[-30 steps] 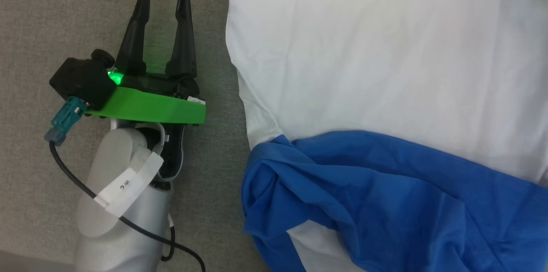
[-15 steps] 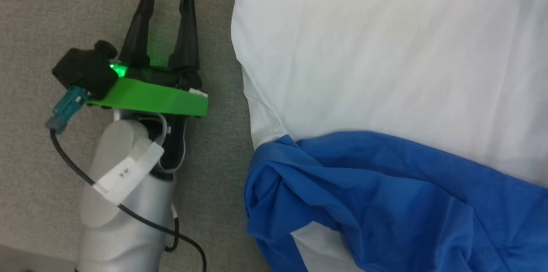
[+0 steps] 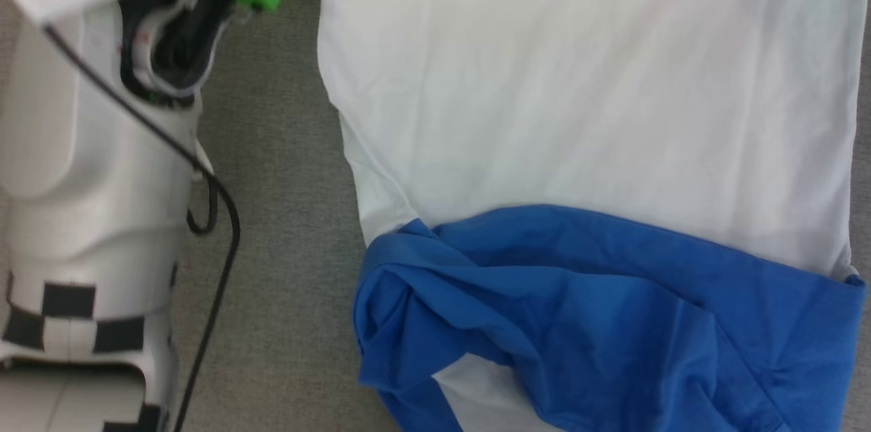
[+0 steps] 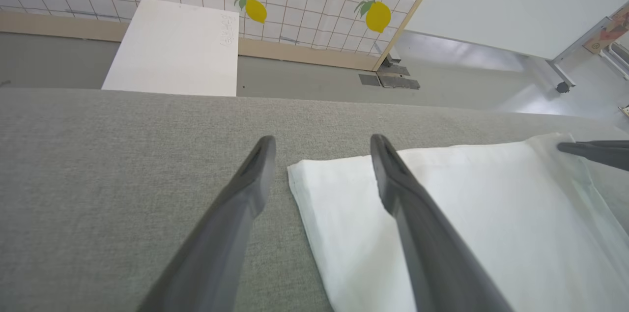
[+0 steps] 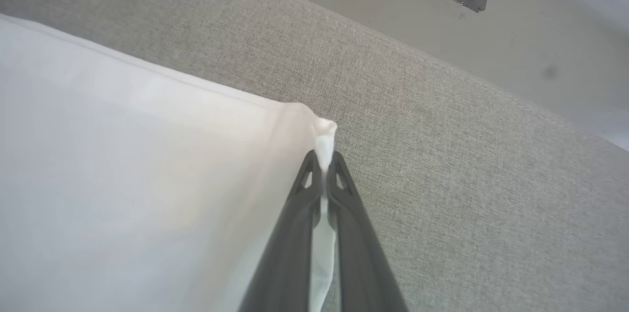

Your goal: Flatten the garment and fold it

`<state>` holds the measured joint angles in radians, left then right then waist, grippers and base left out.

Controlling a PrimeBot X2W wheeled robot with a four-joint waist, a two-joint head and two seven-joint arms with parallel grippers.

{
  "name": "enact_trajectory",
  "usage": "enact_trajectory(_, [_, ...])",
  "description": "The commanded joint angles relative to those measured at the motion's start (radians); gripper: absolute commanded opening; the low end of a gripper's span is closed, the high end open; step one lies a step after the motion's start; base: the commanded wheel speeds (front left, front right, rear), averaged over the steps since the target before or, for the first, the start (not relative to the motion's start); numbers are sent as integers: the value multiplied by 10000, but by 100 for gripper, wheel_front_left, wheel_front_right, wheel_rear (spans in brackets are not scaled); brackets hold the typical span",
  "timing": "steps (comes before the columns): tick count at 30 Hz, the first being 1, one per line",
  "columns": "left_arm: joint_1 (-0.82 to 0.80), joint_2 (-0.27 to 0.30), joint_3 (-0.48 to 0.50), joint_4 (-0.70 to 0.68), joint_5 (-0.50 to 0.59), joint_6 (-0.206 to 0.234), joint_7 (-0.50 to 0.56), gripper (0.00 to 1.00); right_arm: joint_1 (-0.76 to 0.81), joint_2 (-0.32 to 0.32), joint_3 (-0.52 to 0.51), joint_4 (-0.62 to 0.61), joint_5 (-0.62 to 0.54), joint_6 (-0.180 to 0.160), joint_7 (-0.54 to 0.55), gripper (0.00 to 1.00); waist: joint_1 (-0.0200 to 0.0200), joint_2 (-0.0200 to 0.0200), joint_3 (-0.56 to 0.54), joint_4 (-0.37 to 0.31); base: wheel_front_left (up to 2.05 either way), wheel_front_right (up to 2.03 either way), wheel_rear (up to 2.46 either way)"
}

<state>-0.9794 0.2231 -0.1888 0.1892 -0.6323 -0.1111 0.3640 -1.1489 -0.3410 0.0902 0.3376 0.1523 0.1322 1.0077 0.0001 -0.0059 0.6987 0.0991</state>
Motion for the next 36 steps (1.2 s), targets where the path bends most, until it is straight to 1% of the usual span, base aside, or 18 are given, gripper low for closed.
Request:
enact_trajectory(1, [-563, 107, -137, 309, -139, 137, 646, 100, -184, 57, 118, -54, 128, -15, -98, 0, -1, 59, 154, -208, 0, 0, 0])
enact_trajectory(2, [-929, 167, -283, 606, -169, 224, 1301, 100, -204, 81, 207, -74, 202, -15, -145, 0, -1, 59, 203, -282, 0, 0, 0])
enact_trajectory(4, [-1530, 298, -528, 1101, -78, 418, 2265, 100, -228, 114, 381, -105, 327, -15, -235, 0, -1, 59, 288, -424, 0, 0, 0])
enact_trajectory(8, [-2313, 627, -1037, 1977, 386, 912, 3857, 100, -245, 119, 704, -147, 552, -15, -427, 0, -1, 59, 462, -695, 0, 0, 0])
enact_trajectory(14, [-2833, 892, -1452, 2598, 794, 1482, 5317, 100, -214, -30, 1033, -151, 854, -15, -625, 0, -1, 59, 624, -934, 0, 0, 0])
enact_trajectory(17, [-2749, 861, -1577, 2687, 650, 1652, 6157, 100, -209, -111, 1119, -118, 946, -15, -703, 0, -1, 59, 665, -981, 0, 0, 0])
enact_trajectory(19, [-2660, 827, -1601, 2617, 539, 1729, 6483, 100, -221, -162, 1138, -93, 978, -15, -730, 0, -1, 59, 703, -990, 0, 0, 0])
enact_trajectory(20, [-2589, 786, -1595, 2535, 442, 1739, 6600, 49, -235, -185, 1138, -81, 997, -15, -742, 0, -1, 59, 733, -991, 0, 0, 0])
enact_trajectory(21, [-2528, 747, -1569, 2458, 348, 1732, 6640, 22, -244, -196, 1135, -70, 1011, -15, -758, 0, -1, 59, 752, -992, 0, 0, 0])
enact_trajectory(22, [-2468, 730, -1552, 2331, 288, 1682, 6580, 0, -250, -210, 1133, -54, 1025, -15, -780, 0, -1, 59, 772, -997, 0, 0, 0])
enact_trajectory(26, [-2300, 658, -1339, 1984, -11, 1396, 6026, 0, -270, -282, 1113, 18, 1030, -15, -909, 0, -1, 59, 788, -1003, 0, 0, 0])
enact_trajectory(29, [-2277, 626, -1112, 1884, -139, 1154, 5261, 0, -234, -337, 1056, 115, 1006, -15, -1112, 0, -1, 59, 632, -982, 0, 0, 0])
enact_trajectory(33, [-2250, 517, -798, 1888, -376, 966, 4501, 0, -127, -353, 918, 220, 1042, -15, -1428, 0, -1, 59, 236, -912, 0, 0, 0])
enact_trajectory(36, [-2246, 493, -575, 1856, -518, 727, 3854, 0, 12, -408, 793, 280, 1078, -15, -1751, 0, -1, 59, -262, -821, 0, 0, 0])
